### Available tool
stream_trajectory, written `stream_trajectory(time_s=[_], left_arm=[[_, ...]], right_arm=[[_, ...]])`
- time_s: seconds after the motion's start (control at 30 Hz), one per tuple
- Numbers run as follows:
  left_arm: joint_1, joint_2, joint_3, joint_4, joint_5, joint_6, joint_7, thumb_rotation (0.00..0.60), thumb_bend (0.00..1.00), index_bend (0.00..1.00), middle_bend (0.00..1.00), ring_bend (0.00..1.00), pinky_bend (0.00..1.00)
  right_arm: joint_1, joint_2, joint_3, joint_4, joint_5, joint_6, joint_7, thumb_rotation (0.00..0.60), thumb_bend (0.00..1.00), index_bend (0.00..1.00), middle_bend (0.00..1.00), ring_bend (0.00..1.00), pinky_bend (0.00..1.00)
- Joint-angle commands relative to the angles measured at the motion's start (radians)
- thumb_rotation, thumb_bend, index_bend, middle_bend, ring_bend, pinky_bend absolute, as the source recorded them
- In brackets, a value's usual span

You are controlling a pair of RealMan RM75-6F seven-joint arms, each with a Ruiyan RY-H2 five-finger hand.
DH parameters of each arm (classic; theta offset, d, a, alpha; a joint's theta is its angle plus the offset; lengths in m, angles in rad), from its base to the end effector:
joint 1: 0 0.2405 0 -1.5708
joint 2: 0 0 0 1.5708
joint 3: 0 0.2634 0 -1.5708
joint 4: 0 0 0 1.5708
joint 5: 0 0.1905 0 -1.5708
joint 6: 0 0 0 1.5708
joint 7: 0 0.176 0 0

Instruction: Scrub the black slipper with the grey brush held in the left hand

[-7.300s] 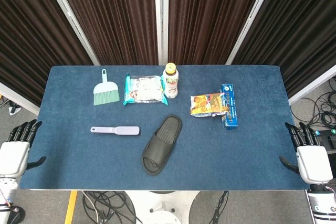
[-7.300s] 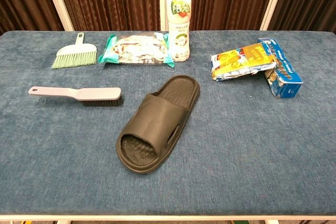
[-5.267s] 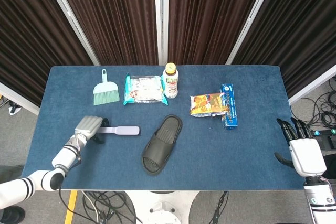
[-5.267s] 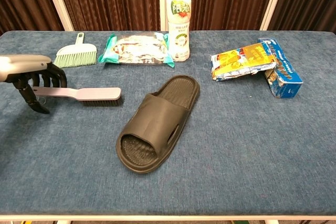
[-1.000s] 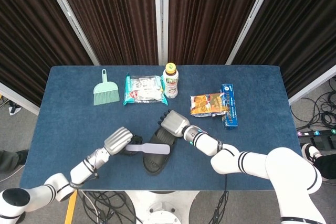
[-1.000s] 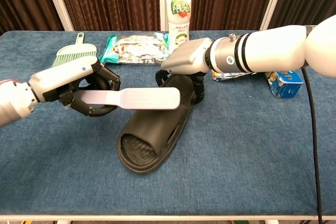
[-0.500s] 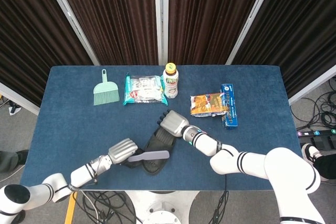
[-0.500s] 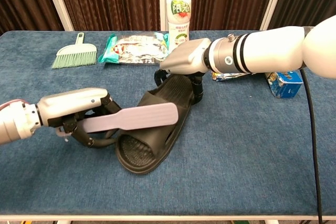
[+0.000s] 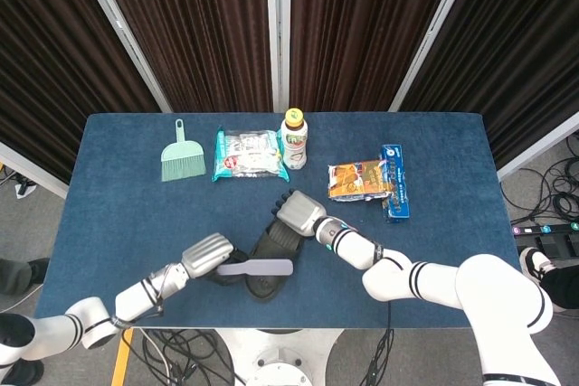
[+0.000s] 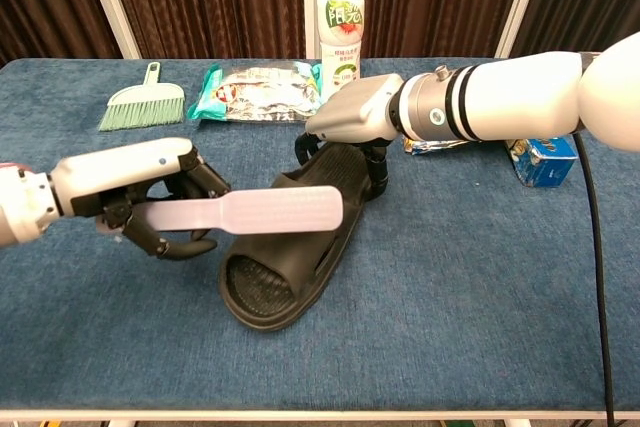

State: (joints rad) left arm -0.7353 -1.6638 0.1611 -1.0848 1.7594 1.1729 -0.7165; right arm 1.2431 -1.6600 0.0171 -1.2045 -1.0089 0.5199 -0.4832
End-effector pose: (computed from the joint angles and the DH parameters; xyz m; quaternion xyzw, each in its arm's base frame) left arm -0.1662 0.3099 -0.0569 -0.7542 -0.4614 -0.4519 0.1188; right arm -0.0542 -0.4053 -0.0991 0.9226 -0.1625 0.1880 0.2951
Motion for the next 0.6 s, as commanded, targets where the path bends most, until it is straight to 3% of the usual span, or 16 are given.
stream_trajectory(time_s=[0.03,0.13,0.27,0.6], left_arm=[[-0.015,-0.013,-0.029,0.037,-0.045,-0.045,-0.053,0.6,0.62,1.0,1.0,1.0,1.0],[-0.02,-0.024,-0.028,0.062,-0.057,-0.072,-0.088,0.6,0.62,1.0,1.0,1.0,1.0],[-0.041,-0.02,0.014,0.06,-0.027,-0.128,-0.081,0.6,0.62,1.0,1.0,1.0,1.0],[-0.038,0.053,0.083,-0.064,0.025,-0.119,-0.042,0.6,0.63,1.0,1.0,1.0,1.0]], right_arm=[[-0.001,0.002,-0.001,-0.003,-0.001,0.003,0.0,0.6,0.22,0.45,0.37,0.17,0.21],[-0.001,0.001,-0.002,-0.002,-0.001,0.002,0.0,0.6,0.22,0.45,0.37,0.17,0.21],[0.0,-0.003,-0.003,0.003,-0.003,-0.002,0.002,0.6,0.22,0.45,0.37,0.17,0.21],[-0.001,-0.008,-0.004,0.01,-0.003,-0.003,0.005,0.6,0.22,0.45,0.37,0.17,0.21]])
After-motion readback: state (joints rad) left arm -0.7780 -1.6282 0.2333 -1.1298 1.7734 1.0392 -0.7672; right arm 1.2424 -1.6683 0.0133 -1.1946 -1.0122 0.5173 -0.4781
